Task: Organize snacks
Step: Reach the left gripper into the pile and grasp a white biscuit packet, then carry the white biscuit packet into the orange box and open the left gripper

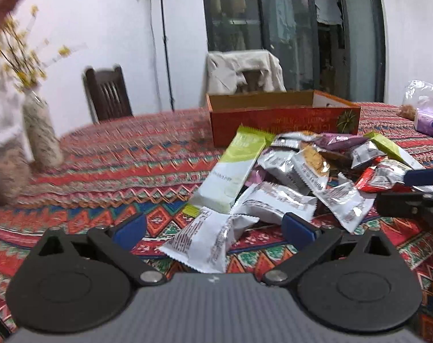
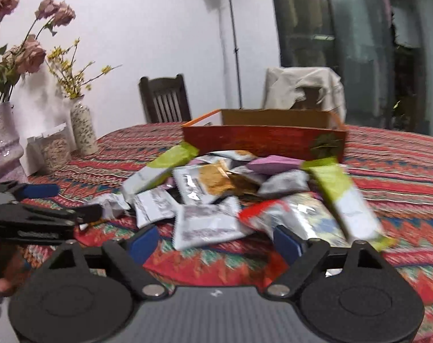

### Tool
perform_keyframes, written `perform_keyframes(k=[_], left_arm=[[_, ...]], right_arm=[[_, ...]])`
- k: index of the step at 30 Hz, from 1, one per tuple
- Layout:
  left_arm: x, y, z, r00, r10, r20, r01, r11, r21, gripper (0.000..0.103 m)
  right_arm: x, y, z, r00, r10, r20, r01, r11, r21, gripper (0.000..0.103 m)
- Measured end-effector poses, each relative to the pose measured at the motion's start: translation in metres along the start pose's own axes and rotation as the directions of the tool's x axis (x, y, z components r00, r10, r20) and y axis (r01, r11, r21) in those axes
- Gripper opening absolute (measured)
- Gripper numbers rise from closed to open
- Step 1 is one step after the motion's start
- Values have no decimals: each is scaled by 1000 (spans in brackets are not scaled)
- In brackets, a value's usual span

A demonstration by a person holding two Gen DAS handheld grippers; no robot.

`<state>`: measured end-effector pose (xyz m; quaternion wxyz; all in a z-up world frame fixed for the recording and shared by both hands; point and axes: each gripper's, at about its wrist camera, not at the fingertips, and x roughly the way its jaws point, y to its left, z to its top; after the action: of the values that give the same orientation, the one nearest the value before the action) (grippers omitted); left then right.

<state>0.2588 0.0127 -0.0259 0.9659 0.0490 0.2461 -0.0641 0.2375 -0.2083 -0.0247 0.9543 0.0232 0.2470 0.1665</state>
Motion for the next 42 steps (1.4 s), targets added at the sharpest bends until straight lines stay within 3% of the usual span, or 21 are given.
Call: perform_keyframes(k=[2, 6, 8, 12, 16, 18, 20, 21, 28, 35, 42], left_arm=[[12, 11, 2, 998, -45, -34, 44, 999, -28, 93], [30, 30, 2, 984, -138, -110, 130, 989, -76, 46], [31, 37, -1, 977, -178, -115, 167, 981, -102, 46], [22, 46, -6, 978, -174, -117, 162, 981, -108, 45], [8, 58, -13, 981, -153, -120, 134, 979, -154, 44], [2, 62, -14, 982, -146, -123, 123, 976, -179, 44], [-2, 62, -14, 983, -132, -126, 106, 976, -191, 44], [-5, 60, -13, 984, -123, -127, 97, 976, -194, 44], [-30, 27, -14, 986, -104, -129, 76, 975, -210, 44], [-49, -16, -8, 989, -113, -100, 91, 975, -203, 44], [-38, -42, 29, 986, -146, -75, 130, 973, -190, 44]], right_arm=[[17, 9, 11, 1000, 22, -12, -22, 1000, -16, 83], [48, 33, 27, 996, 79, -43, -82, 994, -78, 72], [63, 45, 33, 991, 118, -71, -125, 986, -107, 63], [98, 67, 43, 981, 148, -124, -168, 971, -170, 61], [129, 79, 49, 972, 122, -202, -167, 959, -227, 61], [135, 80, 48, 961, 138, -238, -192, 956, -223, 62], [132, 78, 45, 953, 171, -249, -222, 956, -193, 50], [129, 76, 43, 947, 194, -256, -241, 956, -166, 50], [81, 64, 20, 948, 217, -233, -251, 960, -124, 44], [9, 14, 11, 979, 176, -100, -181, 983, -42, 44], [-29, -42, 21, 994, 105, 10, -105, 994, 18, 44]])
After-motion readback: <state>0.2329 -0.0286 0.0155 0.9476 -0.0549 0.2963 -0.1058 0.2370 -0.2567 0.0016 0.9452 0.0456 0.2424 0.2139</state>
